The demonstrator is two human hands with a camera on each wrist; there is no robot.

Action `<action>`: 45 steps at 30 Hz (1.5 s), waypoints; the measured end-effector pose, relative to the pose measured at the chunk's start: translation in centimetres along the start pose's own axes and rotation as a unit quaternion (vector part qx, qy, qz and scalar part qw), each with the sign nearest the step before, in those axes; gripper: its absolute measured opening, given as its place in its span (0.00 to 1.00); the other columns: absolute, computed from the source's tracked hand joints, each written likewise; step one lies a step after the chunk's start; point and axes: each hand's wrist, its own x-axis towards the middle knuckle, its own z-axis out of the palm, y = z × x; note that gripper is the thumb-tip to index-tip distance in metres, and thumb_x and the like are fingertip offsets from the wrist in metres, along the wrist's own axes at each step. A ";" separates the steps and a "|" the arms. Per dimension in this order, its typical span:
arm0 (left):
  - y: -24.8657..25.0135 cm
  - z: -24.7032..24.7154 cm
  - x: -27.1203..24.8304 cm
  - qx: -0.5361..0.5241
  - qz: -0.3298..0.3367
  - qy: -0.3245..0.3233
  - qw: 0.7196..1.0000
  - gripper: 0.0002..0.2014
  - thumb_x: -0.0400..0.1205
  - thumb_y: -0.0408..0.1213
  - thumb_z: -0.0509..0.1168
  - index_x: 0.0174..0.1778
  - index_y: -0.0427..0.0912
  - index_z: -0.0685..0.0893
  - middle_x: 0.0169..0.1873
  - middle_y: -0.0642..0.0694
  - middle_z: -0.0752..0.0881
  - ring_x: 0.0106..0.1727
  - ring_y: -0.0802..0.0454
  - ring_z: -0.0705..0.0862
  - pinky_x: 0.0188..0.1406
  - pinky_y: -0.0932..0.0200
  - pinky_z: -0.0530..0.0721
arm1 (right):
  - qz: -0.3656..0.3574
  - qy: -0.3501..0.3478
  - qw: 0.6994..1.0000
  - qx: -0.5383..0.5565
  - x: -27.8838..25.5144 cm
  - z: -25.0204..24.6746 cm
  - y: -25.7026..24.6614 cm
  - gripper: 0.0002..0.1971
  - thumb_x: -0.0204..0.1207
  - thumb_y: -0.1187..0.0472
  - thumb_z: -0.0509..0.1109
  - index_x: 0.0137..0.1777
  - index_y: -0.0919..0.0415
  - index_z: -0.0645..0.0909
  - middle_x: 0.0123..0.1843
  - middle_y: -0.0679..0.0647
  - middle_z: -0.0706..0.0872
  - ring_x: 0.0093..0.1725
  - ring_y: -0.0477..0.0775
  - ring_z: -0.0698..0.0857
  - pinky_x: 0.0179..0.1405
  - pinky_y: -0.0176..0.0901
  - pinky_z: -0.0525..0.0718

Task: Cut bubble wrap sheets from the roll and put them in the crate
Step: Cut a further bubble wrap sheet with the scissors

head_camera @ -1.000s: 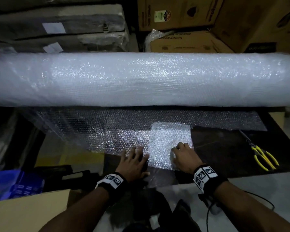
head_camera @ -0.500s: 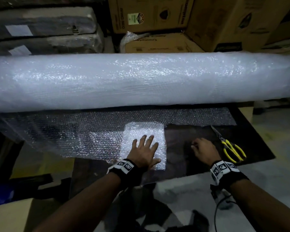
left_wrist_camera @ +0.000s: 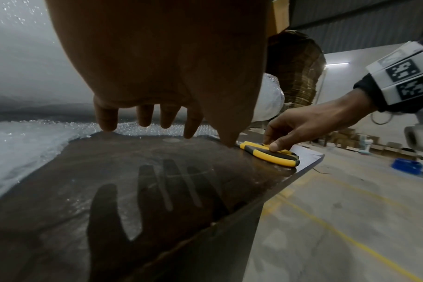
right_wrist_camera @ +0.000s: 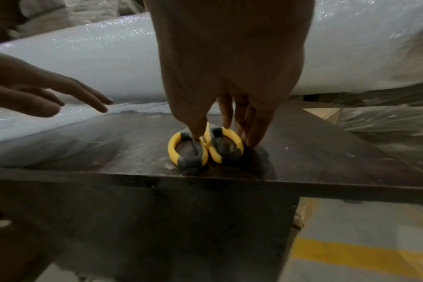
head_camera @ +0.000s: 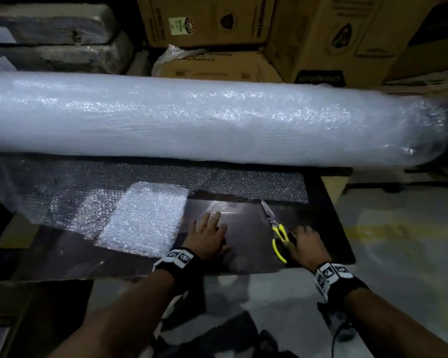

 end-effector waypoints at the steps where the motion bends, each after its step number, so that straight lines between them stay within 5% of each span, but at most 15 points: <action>1: 0.9 0.1 -0.1 -0.004 -0.009 -0.004 1.000 0.35 0.82 0.64 0.60 0.82 0.51 0.63 0.88 0.44 0.49 0.87 0.39 0.48 0.80 0.29 0.56 | -0.016 -0.004 1.000 -0.002 0.0 -0.2 0.1 0.23 0.81 0.46 0.68 0.65 0.66 0.78 0.63 0.66 0.79 0.64 0.72 0.79 0.65 0.56 0.75; 6: 3.6 0.2 -1.4 -0.017 -0.052 -0.020 0.998 0.32 0.82 0.62 0.60 0.80 0.52 0.66 0.87 0.44 0.49 0.86 0.39 0.50 0.79 0.30 0.57 | -0.034 -0.001 0.999 -0.032 -0.1 -0.8 0.2 0.31 0.77 0.35 0.66 0.66 0.62 0.76 0.65 0.63 0.78 0.66 0.66 0.77 0.67 0.55 0.75; 17: 1.9 -1.3 -3.5 -0.027 -0.131 -0.041 0.990 0.30 0.85 0.59 0.59 0.81 0.51 0.66 0.87 0.42 0.51 0.86 0.38 0.51 0.79 0.31 0.59 | -0.092 -0.010 0.994 -0.052 2.5 -2.6 0.3 0.22 0.84 0.45 0.63 0.66 0.63 0.77 0.67 0.64 0.77 0.66 0.66 0.77 0.68 0.52 0.72; 22: 0.1 -1.5 -2.5 -0.026 -0.156 -0.021 0.987 0.28 0.84 0.59 0.59 0.78 0.50 0.71 0.86 0.44 0.54 0.84 0.40 0.55 0.76 0.33 0.62 | -0.136 -0.009 0.989 -0.048 1.7 -1.5 -0.6 0.25 0.54 0.51 0.89 0.40 0.66 0.82 0.39 0.67 0.81 0.37 0.70 0.82 0.35 0.57 0.84; 26: -2.3 -2.1 -0.7 -0.028 -0.178 -0.015 0.984 0.29 0.84 0.57 0.60 0.79 0.48 0.70 0.86 0.44 0.55 0.84 0.40 0.56 0.76 0.34 0.61 | -0.114 -0.022 0.993 -0.032 1.7 -0.8 -1.1 0.22 0.77 0.46 0.74 0.63 0.60 0.77 0.60 0.61 0.83 0.61 0.65 0.84 0.60 0.53 0.79; 29: -4.0 -2.4 0.8 -0.037 -0.185 -0.020 0.982 0.29 0.84 0.57 0.60 0.78 0.45 0.70 0.84 0.42 0.58 0.82 0.38 0.59 0.75 0.34 0.64 | -0.104 -0.042 0.993 -0.022 2.7 -1.6 -2.2 0.21 0.78 0.47 0.72 0.64 0.60 0.79 0.64 0.59 0.84 0.65 0.61 0.84 0.60 0.48 0.79; 33: -5.7 -2.0 2.1 -0.050 -0.200 -0.025 0.978 0.30 0.84 0.56 0.61 0.78 0.43 0.68 0.83 0.43 0.63 0.80 0.39 0.63 0.72 0.37 0.69 | -0.136 -0.043 0.987 0.068 4.8 -3.3 -3.9 0.19 0.72 0.41 0.70 0.43 0.58 0.86 0.42 0.57 0.91 0.48 0.60 0.90 0.43 0.50 0.82; 36: -6.0 -2.5 3.0 -0.084 -0.186 0.055 0.977 0.24 0.86 0.54 0.58 0.70 0.39 0.76 0.71 0.39 0.76 0.71 0.37 0.73 0.63 0.42 0.77 | -0.164 -0.051 0.967 0.187 5.7 -4.5 -6.7 0.16 0.70 0.43 0.79 0.35 0.55 0.84 0.33 0.50 0.90 0.37 0.48 0.90 0.39 0.47 0.83; 39: -5.1 -4.3 3.8 -0.224 -0.221 0.117 0.942 0.25 0.89 0.57 0.53 0.56 0.39 0.84 0.57 0.35 0.85 0.62 0.35 0.81 0.56 0.45 0.78 | -0.174 -0.098 0.931 0.305 7.0 -4.9 -10.3 0.15 0.65 0.41 0.81 0.43 0.51 0.87 0.39 0.43 0.93 0.41 0.40 0.91 0.44 0.44 0.88; 41: -4.5 -5.8 4.3 -0.357 -0.261 0.107 0.891 0.29 0.88 0.61 0.50 0.47 0.40 0.85 0.52 0.32 0.88 0.58 0.35 0.84 0.52 0.48 0.78 | -0.174 -0.125 0.905 0.367 7.5 -4.8 -12.1 0.13 0.67 0.50 0.84 0.47 0.53 0.88 0.44 0.48 0.94 0.45 0.45 0.92 0.46 0.44 0.89; 43: -4.4 -6.9 4.6 -0.442 -0.287 0.097 0.844 0.27 0.89 0.59 0.54 0.39 0.41 0.84 0.47 0.32 0.88 0.55 0.36 0.85 0.45 0.52 0.74 | -0.186 -0.139 0.883 0.408 7.8 -5.1 -13.6 0.12 0.69 0.62 0.84 0.51 0.58 0.88 0.46 0.53 0.94 0.46 0.51 0.92 0.46 0.44 0.90; 45: -4.6 -7.5 4.6 -0.459 -0.312 0.109 0.825 0.22 0.88 0.53 0.60 0.37 0.40 0.84 0.42 0.33 0.87 0.52 0.37 0.85 0.38 0.54 0.68 | -0.214 -0.151 0.872 0.413 8.3 -5.6 -14.5 0.13 0.69 0.62 0.84 0.52 0.57 0.87 0.44 0.49 0.94 0.45 0.48 0.92 0.44 0.42 0.90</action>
